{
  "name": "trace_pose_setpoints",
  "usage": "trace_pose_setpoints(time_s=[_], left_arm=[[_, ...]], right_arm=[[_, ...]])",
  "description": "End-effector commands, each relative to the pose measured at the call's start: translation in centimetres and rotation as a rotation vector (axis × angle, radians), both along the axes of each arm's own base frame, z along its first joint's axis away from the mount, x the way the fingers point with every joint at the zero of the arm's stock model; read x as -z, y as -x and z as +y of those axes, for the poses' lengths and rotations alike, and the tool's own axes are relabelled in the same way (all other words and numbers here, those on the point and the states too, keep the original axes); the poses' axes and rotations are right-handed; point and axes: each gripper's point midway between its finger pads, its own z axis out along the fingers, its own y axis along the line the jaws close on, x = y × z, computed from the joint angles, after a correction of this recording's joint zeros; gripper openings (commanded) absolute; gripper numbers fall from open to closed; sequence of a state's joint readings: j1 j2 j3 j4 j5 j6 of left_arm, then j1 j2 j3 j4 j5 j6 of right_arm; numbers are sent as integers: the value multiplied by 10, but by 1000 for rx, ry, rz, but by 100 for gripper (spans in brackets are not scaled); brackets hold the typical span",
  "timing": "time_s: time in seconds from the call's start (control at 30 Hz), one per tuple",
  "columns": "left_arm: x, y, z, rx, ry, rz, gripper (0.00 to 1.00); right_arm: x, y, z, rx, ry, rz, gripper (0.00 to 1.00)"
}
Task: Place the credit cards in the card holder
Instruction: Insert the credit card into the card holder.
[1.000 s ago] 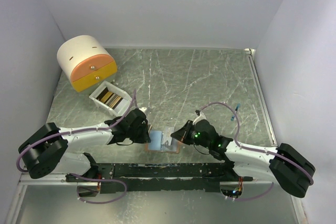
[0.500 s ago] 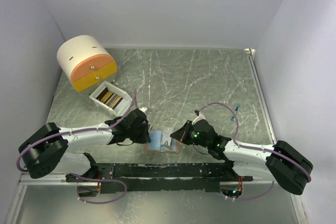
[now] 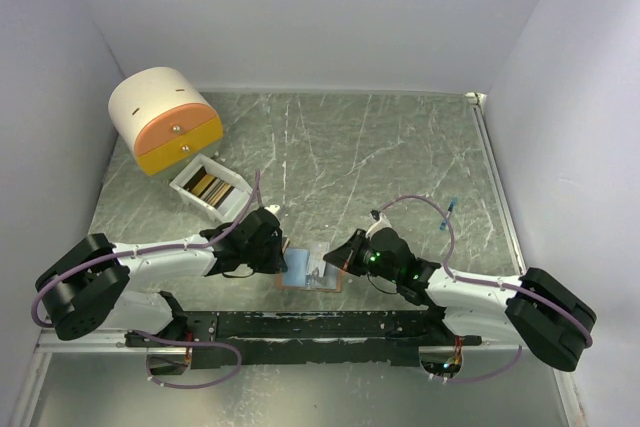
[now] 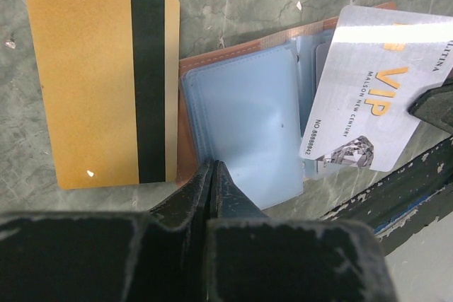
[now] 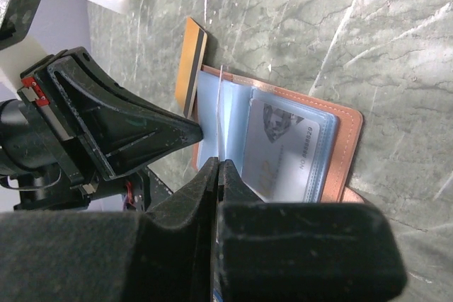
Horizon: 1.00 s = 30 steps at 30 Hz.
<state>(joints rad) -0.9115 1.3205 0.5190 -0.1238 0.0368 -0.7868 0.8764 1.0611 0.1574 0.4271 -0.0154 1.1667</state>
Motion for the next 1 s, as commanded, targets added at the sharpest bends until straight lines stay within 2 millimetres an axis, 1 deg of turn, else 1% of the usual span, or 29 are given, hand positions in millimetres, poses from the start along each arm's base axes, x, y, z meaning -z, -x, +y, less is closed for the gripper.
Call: trace_pose_setpoints(time_s=[0.0, 0.13, 0.4, 0.77, 0.97], left_arm=[[0, -3, 2, -13, -30, -8, 9], [1, -2, 2, -14, -29, -7, 9], [-3, -3, 0, -15, -22, -13, 9], [-1, -3, -1, -12, -26, -9, 9], [-1, -2, -2, -7, -29, -5, 9]], right_arm=[[-3, 0, 2, -7, -31, -8, 0], [-3, 0, 2, -8, -27, -11, 0], [8, 8, 6, -37, -38, 34, 0], [20, 11, 5, -46, -1, 73, 0], [26, 15, 8, -74, 12, 93, 0]])
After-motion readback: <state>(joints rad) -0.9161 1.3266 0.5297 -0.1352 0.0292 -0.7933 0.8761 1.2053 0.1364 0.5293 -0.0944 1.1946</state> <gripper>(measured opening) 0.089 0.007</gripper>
